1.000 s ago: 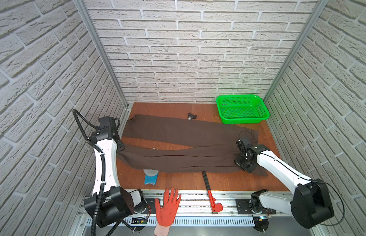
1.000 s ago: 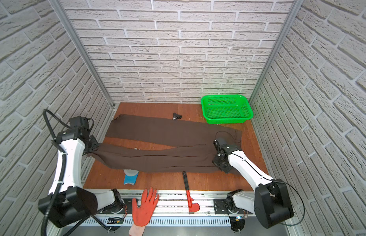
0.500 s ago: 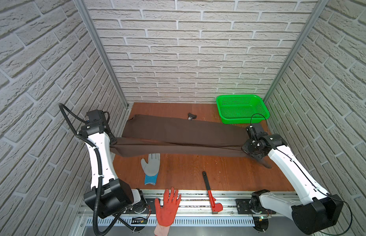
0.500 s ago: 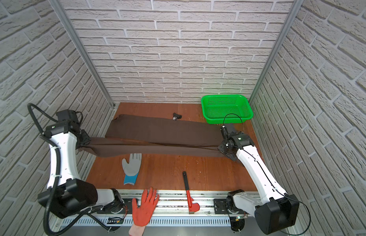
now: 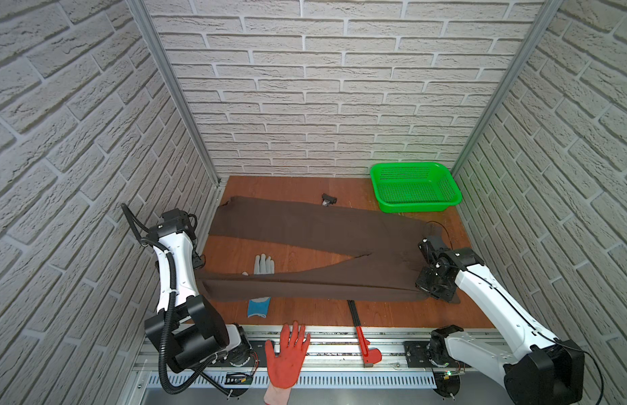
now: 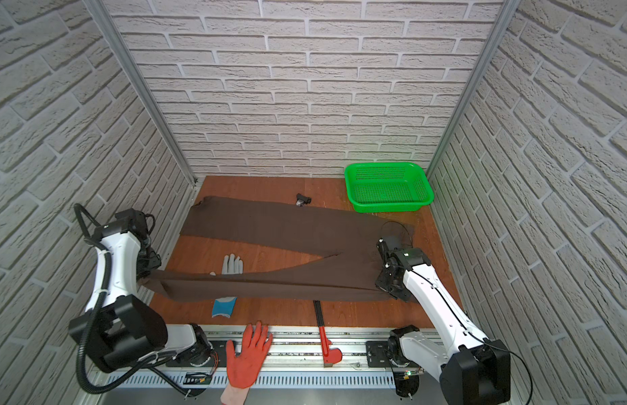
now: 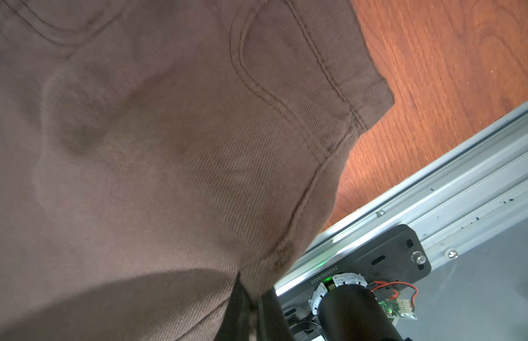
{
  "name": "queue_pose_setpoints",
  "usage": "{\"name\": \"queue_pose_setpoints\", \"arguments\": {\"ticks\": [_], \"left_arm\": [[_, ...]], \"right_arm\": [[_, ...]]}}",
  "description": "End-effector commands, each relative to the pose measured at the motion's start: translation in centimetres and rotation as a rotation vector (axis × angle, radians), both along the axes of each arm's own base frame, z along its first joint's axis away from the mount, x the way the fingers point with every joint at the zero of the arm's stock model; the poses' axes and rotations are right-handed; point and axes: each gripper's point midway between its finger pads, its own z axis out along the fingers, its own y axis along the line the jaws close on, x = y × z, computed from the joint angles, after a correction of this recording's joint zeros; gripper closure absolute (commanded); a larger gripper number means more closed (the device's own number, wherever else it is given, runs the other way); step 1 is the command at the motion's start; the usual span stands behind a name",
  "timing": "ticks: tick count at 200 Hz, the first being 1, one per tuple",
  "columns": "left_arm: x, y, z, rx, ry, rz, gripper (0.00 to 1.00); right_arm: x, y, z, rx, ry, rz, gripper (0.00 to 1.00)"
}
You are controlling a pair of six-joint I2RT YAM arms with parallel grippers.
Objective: Fold and stack the trousers
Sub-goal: Smooth out the trousers at the center of the table.
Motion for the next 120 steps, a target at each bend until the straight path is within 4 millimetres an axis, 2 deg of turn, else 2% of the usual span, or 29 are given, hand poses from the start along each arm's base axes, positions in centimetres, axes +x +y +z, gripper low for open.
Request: {"name": "queue_pose_setpoints", "arguments": {"ticks": [1,30,54,74,91,120], "left_arm": [[-1.0,2.0,0.4,0.108,0.058,0.051,1.0],[-1.5,1.9,-1.7,0.083,0.148,0.052,0.97],[-1.6,1.9,-2.2,0.076,0.168,0.053,0.81],[-1.6,1.9,-1.5,0.088,0.156,0.055,0.58],[-1.6,2.0,-0.4,0.099,0.129,0.06,0.42],[-1.4,1.9,1.8,0.117,0.076,0.06,0.28]], "right_arm": [[-1.4,-1.9,-0.2,-0.098,0.05,0.025,0.94],[-1.6,-1.9,-1.3,-0.099,0.069,0.029,0.94],[-1.6,-1.7,-1.5,-0.098,0.075,0.037,0.93],[-1.5,-1.8,-1.1,-0.104,0.068,0.044,0.84],[-1.2,-1.8,-0.3,-0.106,0.048,0.045,0.7],[-0.1,-1.9,1.7,-0.115,-0.002,0.045,0.54]]}}
